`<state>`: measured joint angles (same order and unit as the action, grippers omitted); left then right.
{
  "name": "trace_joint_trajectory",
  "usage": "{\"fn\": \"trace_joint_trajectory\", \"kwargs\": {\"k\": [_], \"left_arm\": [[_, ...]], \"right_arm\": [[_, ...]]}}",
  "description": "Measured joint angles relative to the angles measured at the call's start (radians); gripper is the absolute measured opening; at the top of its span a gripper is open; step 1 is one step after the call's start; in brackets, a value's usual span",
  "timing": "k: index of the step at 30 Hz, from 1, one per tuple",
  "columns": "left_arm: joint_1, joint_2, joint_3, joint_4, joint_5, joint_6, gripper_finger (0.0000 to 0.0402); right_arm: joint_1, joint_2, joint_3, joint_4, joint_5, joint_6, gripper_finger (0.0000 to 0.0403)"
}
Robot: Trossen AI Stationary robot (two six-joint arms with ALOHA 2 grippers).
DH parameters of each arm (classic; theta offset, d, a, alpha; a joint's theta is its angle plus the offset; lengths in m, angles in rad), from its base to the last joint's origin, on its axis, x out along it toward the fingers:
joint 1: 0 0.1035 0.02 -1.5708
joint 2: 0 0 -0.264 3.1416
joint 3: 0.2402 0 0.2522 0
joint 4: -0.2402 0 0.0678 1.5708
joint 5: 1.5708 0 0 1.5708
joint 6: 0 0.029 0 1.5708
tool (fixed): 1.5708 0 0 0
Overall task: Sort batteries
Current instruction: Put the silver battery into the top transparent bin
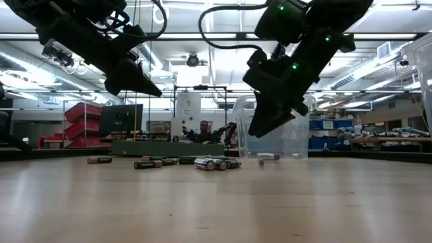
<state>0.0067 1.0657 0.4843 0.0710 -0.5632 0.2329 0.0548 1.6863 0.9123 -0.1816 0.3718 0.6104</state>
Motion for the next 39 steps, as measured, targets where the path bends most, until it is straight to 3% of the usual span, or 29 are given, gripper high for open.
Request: {"fn": "trace_joint_trajectory", "kwargs": {"k": [5, 12, 19, 39], "left_arm": [[0.0, 0.0, 0.0, 0.03, 0.004, 0.003, 0.0], [0.0, 0.0, 0.0, 0.014, 0.002, 0.003, 0.0], [0.0, 0.0, 0.0, 0.012, 0.0, -0.002, 0.0], [0.0, 0.0, 0.0, 0.011, 0.0, -0.002, 0.0]], "right_arm": [[0.027, 0.01, 0.0, 0.015, 0.021, 0.158, 0.0122], [0.07, 0.051, 0.0, 0.006, 0.075, 0.213, 0.0122], [0.043, 0.059, 0.0, -0.013, 0.079, 0.357, 0.0122], [0.026, 0.17, 0.006, -0.051, 0.053, 0.435, 0.0121]]}}
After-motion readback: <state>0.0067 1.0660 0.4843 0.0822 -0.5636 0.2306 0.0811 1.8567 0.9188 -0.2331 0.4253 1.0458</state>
